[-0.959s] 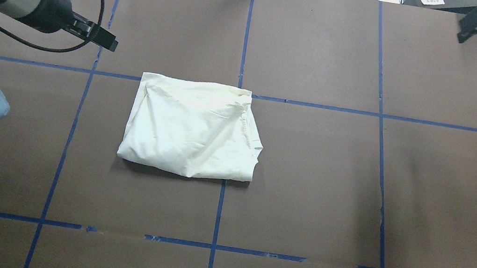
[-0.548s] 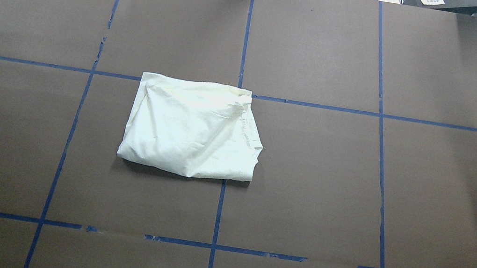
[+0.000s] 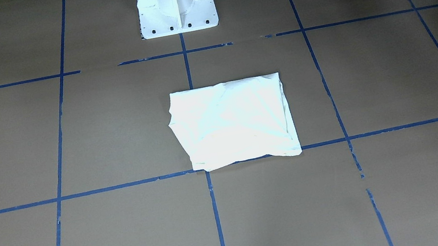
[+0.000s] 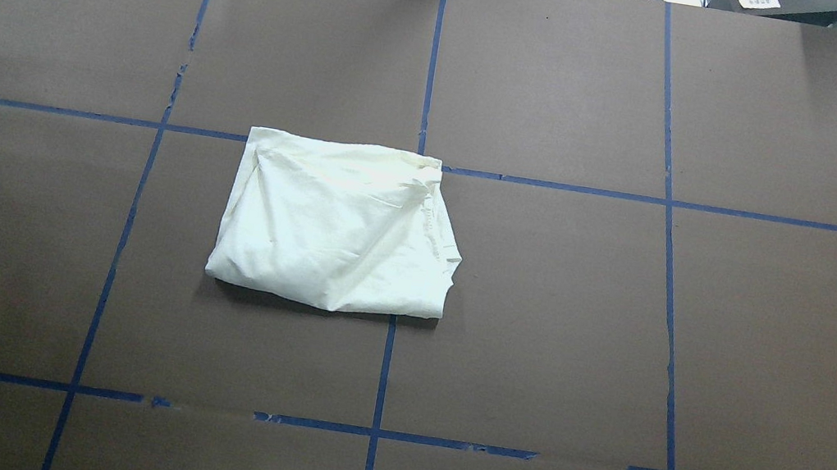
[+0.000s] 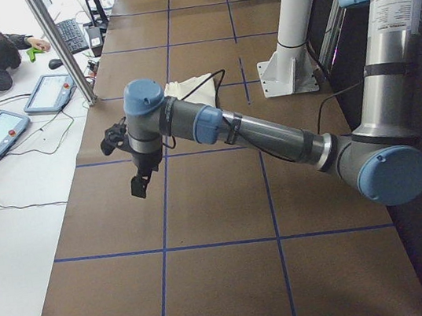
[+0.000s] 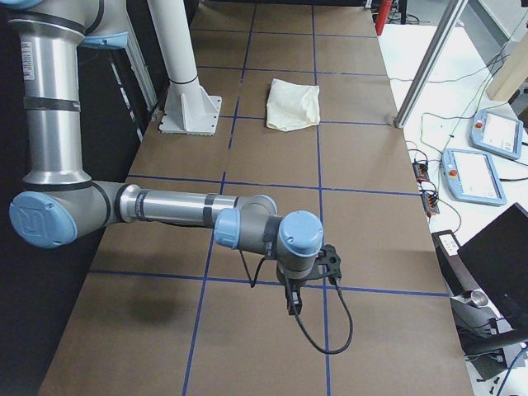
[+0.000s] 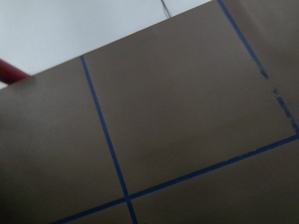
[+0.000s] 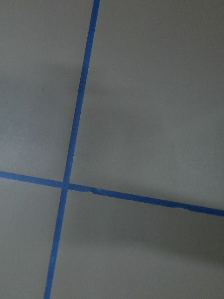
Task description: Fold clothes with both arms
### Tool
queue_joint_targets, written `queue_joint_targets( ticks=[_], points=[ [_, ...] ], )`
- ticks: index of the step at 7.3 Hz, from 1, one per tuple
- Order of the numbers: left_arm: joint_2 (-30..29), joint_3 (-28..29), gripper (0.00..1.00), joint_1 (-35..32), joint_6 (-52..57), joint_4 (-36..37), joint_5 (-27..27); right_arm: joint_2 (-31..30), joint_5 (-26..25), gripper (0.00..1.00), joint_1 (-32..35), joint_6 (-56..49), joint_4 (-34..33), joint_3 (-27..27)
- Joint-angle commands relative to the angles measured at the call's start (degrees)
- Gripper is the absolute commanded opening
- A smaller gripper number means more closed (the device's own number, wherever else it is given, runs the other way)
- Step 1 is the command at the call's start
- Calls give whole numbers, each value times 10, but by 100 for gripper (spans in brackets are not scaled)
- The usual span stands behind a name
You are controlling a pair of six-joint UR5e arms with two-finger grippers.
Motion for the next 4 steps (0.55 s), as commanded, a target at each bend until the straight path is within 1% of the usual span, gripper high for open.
queue_joint_targets(
  ticks=[1,2,3,4],
  points=[
    [25,31,100,-8,-15,4,-7,-8,-17,100,-19,58,44,5],
    [38,28,100,-8,-15,4,-10,8,-17,100,-47,60,24,9],
    [50,22,100,-8,-16,0,-34,41,-19,100,-51,58,-37,20],
    [47,25,100,-7,-16,0,-37,35,-19,100,-52,55,-45,28]
  ],
)
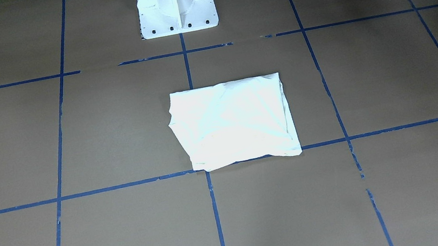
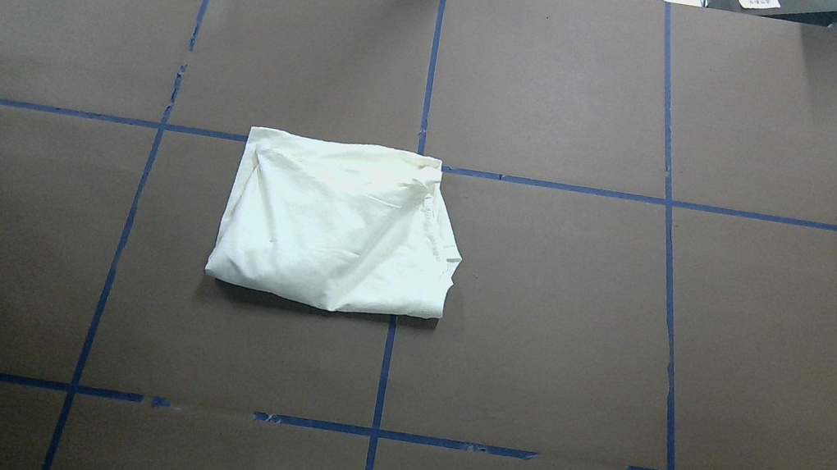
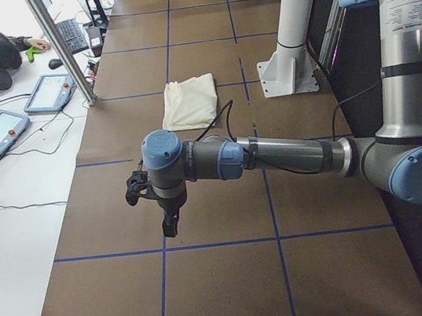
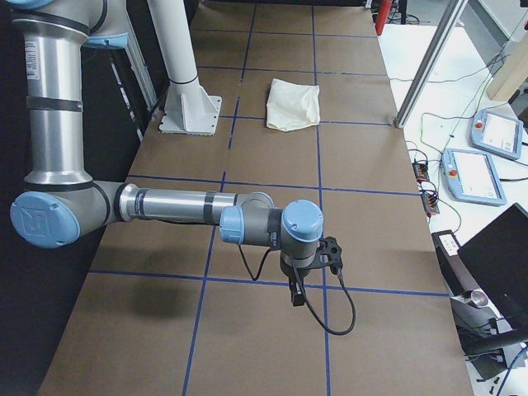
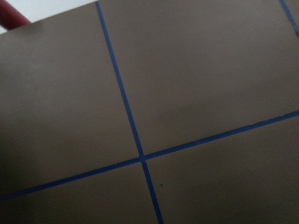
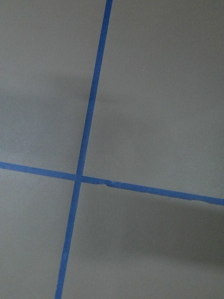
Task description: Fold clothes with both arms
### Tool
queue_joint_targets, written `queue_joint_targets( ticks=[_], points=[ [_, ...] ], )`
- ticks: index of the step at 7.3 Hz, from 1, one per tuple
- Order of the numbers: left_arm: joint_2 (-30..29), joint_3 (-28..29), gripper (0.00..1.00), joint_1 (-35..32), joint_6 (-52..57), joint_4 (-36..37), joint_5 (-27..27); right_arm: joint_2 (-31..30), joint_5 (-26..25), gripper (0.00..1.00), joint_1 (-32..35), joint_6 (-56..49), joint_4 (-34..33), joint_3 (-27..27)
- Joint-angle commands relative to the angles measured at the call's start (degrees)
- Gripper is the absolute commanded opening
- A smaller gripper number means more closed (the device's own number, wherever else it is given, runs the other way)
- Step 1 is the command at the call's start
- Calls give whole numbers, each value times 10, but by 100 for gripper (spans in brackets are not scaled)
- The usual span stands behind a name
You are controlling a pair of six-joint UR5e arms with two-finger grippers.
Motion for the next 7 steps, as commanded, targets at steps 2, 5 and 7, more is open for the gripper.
queue_joint_targets(
  ticks=[2,5,7],
  points=[
    [5,12,100,0,0,1,-14,5,3,100,-6,-1,-29,10],
    [6,16,100,1,-1,-2,-6,6,7,100,-6,0,-28,10],
    [6,16,100,1,2,-7,-8,5,6,100,-6,2,-28,8]
  ],
)
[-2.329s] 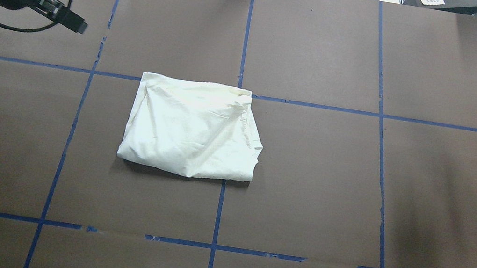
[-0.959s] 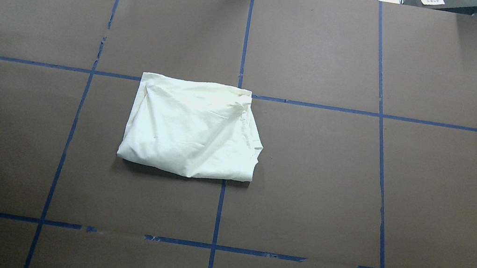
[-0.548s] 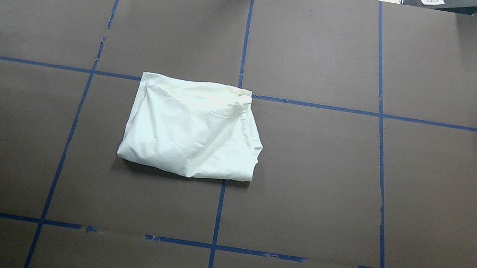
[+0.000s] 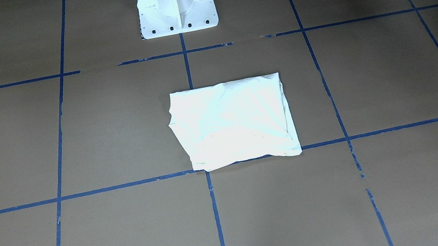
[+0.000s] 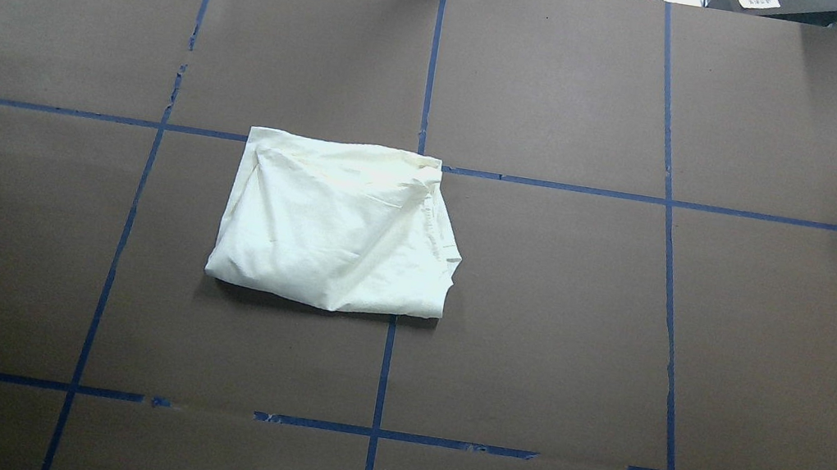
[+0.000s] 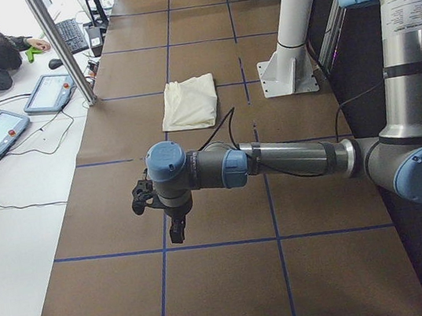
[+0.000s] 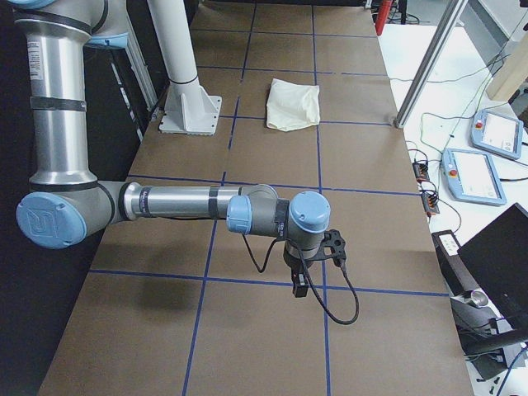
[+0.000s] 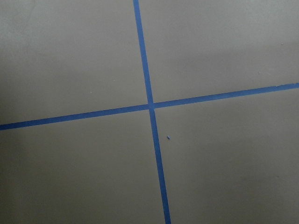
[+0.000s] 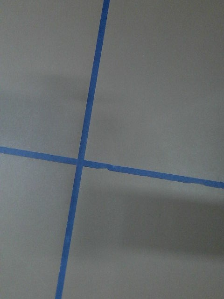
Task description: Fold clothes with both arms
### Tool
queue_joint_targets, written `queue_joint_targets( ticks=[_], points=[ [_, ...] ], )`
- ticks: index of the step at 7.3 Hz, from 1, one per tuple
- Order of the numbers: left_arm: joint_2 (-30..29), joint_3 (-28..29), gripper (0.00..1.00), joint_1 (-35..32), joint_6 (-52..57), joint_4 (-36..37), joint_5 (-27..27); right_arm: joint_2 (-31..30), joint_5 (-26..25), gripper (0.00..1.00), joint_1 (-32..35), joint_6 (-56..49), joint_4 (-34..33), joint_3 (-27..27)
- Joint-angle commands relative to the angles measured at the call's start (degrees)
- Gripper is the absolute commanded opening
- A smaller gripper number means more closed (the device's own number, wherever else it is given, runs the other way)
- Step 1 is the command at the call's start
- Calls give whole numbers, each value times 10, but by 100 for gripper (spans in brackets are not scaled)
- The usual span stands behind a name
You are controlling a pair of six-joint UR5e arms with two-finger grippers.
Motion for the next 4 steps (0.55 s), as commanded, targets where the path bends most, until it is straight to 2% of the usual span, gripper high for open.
queue_joint_targets(
  ticks=[1,4],
  points=[
    [-1,-3,100,2,1,-4,-1,-1,-2,100,0,2,0,-1],
    [0,2,100,2,1,-5,0,-1,-2,100,0,2,1,-1]
  ],
)
